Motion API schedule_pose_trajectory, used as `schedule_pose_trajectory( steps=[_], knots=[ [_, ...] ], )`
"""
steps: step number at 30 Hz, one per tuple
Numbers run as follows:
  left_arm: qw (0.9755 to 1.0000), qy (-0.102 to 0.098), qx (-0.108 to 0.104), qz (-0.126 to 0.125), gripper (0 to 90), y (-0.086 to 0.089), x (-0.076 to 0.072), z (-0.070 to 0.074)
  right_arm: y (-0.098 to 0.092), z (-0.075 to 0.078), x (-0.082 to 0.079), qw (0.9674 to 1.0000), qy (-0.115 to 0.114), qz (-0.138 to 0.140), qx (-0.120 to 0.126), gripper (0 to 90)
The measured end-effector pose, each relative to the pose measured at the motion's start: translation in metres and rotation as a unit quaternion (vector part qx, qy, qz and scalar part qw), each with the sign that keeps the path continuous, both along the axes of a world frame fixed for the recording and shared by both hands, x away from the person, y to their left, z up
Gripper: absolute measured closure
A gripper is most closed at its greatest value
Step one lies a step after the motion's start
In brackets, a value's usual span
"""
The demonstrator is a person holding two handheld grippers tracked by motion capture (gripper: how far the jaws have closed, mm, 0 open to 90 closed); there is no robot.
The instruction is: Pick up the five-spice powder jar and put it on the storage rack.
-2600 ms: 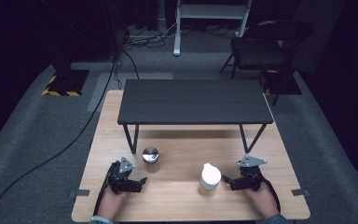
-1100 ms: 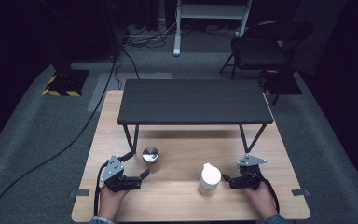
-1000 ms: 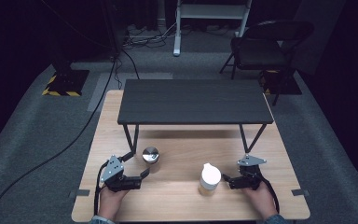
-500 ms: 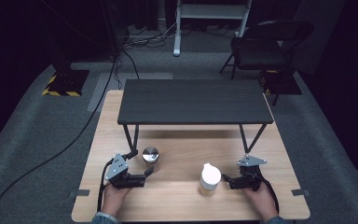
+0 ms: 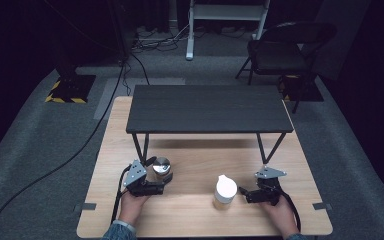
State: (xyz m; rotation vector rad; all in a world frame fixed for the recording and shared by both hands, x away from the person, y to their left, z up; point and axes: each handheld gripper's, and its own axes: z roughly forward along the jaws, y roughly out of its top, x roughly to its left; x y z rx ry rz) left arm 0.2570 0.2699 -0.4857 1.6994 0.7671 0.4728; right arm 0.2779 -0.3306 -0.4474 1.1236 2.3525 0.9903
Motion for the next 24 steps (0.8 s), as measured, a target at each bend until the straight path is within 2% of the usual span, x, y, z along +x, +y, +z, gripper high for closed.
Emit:
schedule_pose_trajectory(
  steps=[4, 8, 12, 16, 19, 21, 24],
  knots=[
    [0.9993, 0.020, 0.032, 0.001, 13.6, -0.007, 0.002, 0.003, 0.000, 0.000, 0.000, 1.0000, 0.000, 0.000, 0.000, 3.2],
    [0.9983, 0.033, 0.047, 0.011, 15.7, -0.013, 0.003, 0.004, 0.000, 0.000, 0.000, 1.0000, 0.000, 0.000, 0.000, 3.2],
    [0.9971, 0.043, 0.062, 0.010, 16.7, -0.016, 0.006, 0.004, 0.000, 0.000, 0.000, 1.0000, 0.000, 0.000, 0.000, 3.2],
    [0.9963, 0.051, 0.068, 0.015, 20.8, -0.017, 0.007, 0.003, 0.000, 0.000, 0.000, 1.0000, 0.000, 0.000, 0.000, 3.2],
    [0.9958, 0.064, 0.062, 0.017, 23.5, -0.015, 0.008, 0.005, 0.000, 0.000, 0.000, 1.0000, 0.000, 0.000, 0.000, 3.3],
    [0.9950, 0.070, 0.069, 0.018, 28.2, -0.014, 0.009, 0.007, 0.000, 0.000, 0.000, 1.0000, 0.000, 0.000, 0.000, 3.3],
    [0.9945, 0.072, 0.073, 0.022, 28.8, -0.016, 0.008, 0.008, 0.000, 0.000, 0.000, 1.0000, 0.000, 0.000, 0.000, 3.3]
  ],
)
